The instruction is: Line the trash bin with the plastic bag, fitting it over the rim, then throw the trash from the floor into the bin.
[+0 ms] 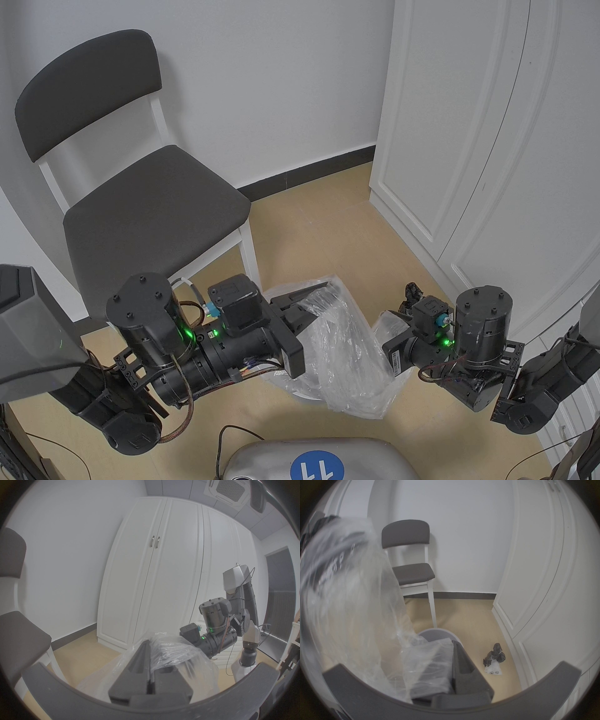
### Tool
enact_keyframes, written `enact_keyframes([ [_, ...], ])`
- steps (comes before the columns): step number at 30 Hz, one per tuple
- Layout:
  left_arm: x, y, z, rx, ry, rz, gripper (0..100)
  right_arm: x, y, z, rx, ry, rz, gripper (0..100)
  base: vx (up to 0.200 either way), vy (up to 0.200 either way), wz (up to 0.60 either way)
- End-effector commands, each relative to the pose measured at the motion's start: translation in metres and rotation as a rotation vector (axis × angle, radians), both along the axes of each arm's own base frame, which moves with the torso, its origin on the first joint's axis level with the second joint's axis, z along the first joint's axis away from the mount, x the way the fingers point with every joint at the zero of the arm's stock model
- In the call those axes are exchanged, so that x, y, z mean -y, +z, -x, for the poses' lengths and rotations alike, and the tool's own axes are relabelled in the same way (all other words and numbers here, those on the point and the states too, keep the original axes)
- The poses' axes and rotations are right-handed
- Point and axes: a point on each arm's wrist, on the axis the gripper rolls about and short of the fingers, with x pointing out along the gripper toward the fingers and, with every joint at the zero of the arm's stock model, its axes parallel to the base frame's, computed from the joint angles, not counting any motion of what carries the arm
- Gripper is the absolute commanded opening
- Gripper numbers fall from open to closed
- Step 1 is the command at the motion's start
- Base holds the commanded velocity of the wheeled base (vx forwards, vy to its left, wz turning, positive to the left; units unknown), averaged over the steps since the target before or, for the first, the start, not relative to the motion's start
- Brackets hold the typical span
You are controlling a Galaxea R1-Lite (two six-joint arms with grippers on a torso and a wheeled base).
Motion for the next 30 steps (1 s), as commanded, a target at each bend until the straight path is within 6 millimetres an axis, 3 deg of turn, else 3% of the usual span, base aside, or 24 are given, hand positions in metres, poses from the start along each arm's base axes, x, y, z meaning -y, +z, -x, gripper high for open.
enact_keyframes([
  [1, 0.002, -0.001, 0.001, -0.003, 0.021, 0.002, 0, 0.004, 0.008, -0.001, 0.0, -0.024, -0.077, 0, 0.0, 0.0, 0.0],
  [9, 0.002, -0.015, -0.003, -0.05, 0.123, -0.024, 0, -0.003, 0.0, -0.006, -0.06, -0.014, -0.188, 0, 0.0, 0.0, 0.0],
  [13, 0.003, -0.03, -0.018, -0.093, 0.15, -0.038, 0, -0.011, -0.014, -0.017, -0.079, -0.029, -0.268, 0, 0.0, 0.0, 0.0],
  [14, 0.005, -0.04, -0.033, -0.115, 0.173, -0.037, 0, -0.014, -0.029, -0.022, -0.093, -0.017, -0.282, 0, 0.0, 0.0, 0.0],
  [19, 0.008, -0.059, -0.064, -0.182, 0.213, 0.009, 0, -0.015, -0.048, -0.041, -0.086, 0.004, -0.306, 0, 0.0, 0.0, 0.0],
  [30, 0.03, -0.09, -0.091, -0.293, 0.201, 0.082, 0, 0.002, -0.061, -0.058, -0.12, -0.023, -0.29, 0, 0.0, 0.0, 0.0],
])
